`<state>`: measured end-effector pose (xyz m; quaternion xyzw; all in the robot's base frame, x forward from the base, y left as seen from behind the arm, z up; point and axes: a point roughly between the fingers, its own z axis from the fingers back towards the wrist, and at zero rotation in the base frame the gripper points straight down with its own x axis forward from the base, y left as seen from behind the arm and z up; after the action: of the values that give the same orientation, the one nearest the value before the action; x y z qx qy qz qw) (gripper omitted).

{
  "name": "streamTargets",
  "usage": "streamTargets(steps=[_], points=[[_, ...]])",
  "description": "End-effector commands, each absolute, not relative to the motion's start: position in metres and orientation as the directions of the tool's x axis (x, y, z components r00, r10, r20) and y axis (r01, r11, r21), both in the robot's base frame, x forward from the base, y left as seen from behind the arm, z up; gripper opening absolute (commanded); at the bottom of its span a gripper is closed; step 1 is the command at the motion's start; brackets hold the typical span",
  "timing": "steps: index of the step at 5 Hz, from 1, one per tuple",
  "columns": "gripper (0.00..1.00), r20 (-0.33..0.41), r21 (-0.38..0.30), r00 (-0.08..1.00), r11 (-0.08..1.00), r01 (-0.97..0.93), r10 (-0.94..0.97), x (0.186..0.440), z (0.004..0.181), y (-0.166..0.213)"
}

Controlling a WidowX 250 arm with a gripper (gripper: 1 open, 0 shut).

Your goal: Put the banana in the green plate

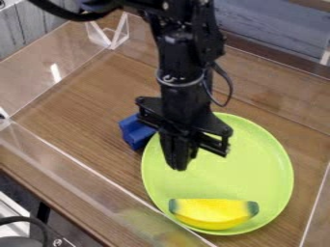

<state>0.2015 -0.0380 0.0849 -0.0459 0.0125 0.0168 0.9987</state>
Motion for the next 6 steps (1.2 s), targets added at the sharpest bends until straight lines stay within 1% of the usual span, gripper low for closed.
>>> streamTargets(steps=[1, 2, 3, 4, 5, 6], points=[[0.0, 0.008, -0.1, 1.0, 0.995, -0.018, 0.019, 0.203, 0.091, -0.042], [0.0, 0.008, -0.101, 1.0, 0.995, -0.007, 0.008, 0.201, 0.089, -0.043], [1.0, 0.006, -0.106, 1.0, 0.994, -0.022, 0.023, 0.207, 0.099, -0.043], [1.0, 0.01, -0.112, 1.0, 0.993, -0.022, 0.023, 0.222, 0.107, -0.031], [1.0, 0.02, -0.121, 0.999, 0.992, -0.023, 0.025, 0.242, 0.12, -0.018], [1.0, 0.032, -0.126, 0.999, 0.992, -0.027, 0.032, 0.269, 0.129, -0.002]])
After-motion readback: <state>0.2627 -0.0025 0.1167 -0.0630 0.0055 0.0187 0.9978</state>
